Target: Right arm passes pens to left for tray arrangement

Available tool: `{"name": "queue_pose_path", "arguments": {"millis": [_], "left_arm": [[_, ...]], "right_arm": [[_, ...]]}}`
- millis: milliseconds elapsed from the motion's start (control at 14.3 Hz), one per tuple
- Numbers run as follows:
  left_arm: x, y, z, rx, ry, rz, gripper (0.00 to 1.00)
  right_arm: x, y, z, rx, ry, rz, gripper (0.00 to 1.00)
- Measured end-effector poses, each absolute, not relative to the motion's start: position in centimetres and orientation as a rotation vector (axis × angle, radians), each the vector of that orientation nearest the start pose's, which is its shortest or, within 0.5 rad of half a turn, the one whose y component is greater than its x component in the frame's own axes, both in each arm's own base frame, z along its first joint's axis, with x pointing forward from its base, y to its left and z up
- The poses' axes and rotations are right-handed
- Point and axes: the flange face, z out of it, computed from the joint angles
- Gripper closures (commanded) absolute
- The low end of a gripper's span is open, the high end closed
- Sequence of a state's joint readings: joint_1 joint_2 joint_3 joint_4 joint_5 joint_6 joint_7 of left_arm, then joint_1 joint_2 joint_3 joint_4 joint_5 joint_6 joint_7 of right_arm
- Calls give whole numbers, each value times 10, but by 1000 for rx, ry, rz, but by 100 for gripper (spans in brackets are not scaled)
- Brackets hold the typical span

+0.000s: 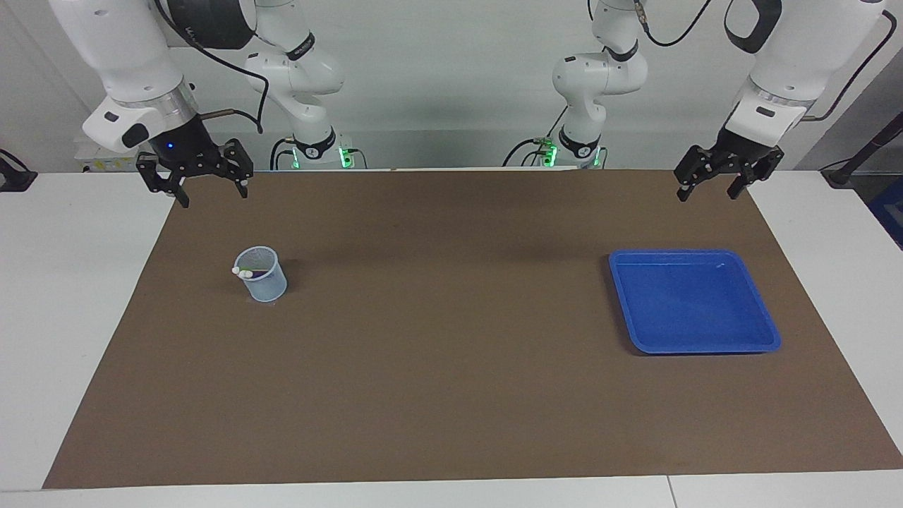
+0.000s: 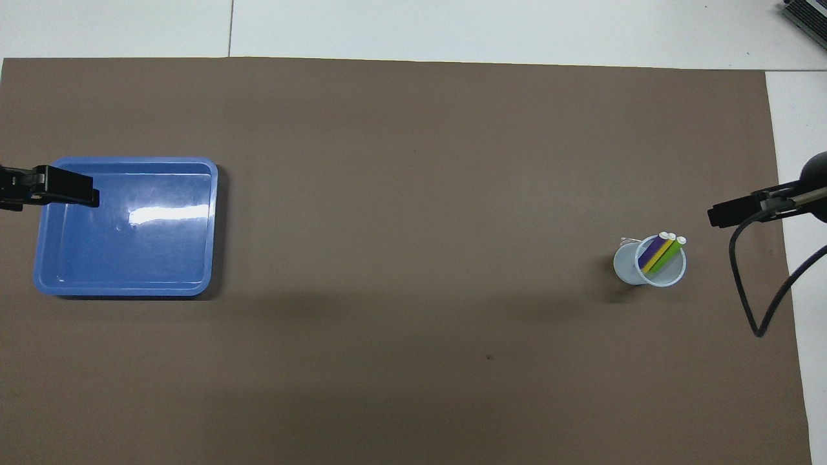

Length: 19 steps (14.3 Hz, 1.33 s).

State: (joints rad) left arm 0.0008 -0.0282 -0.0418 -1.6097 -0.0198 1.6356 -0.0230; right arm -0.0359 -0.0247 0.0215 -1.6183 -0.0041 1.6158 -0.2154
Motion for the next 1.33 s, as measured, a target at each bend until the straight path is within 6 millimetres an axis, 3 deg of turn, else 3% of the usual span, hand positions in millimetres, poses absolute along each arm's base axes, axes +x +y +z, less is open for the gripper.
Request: {"name": "queue_pose_path", "arguments": {"millis": [1326], "left_arm": [[552, -25, 628, -3161, 27, -85, 0]], "right_arm": [[546, -12, 615, -3128, -304, 39, 0]]}}
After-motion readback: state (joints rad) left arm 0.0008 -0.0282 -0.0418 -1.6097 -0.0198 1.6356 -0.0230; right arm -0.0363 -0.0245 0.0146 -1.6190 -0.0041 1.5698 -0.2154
